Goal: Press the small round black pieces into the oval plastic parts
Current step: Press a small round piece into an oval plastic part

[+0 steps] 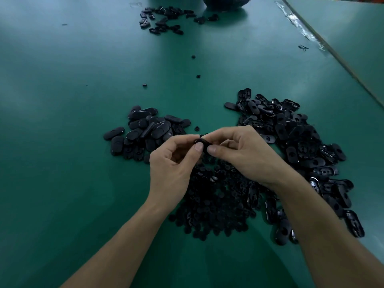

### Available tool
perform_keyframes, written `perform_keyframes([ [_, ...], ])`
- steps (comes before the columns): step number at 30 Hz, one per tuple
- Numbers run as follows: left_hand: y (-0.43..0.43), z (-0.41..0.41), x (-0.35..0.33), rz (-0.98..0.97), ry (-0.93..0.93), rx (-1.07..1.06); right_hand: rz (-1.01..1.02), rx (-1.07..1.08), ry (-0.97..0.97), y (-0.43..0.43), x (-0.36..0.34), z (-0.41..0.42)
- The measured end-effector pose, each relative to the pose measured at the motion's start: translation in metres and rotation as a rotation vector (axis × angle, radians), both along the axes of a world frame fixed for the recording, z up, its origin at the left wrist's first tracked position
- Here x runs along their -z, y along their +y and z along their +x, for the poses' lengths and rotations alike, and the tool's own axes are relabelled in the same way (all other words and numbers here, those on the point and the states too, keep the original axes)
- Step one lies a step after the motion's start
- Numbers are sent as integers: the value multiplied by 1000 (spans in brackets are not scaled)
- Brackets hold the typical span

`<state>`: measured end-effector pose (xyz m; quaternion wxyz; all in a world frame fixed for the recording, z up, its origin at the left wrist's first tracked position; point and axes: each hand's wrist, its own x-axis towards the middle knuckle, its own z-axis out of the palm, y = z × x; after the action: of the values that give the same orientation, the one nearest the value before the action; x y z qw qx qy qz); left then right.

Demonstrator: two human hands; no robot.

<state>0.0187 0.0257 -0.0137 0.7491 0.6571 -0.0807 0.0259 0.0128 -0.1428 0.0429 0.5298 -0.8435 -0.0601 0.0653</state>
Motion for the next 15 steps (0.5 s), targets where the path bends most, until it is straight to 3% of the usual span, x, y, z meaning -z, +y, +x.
perform_keyframes([
  [4, 0, -1, -1, -15, 25, -9, -5, 136, -1, 0, 8, 1],
  [15, 0, 0, 0, -8, 19, -42, -27, 160, -54, 1, 13, 5],
])
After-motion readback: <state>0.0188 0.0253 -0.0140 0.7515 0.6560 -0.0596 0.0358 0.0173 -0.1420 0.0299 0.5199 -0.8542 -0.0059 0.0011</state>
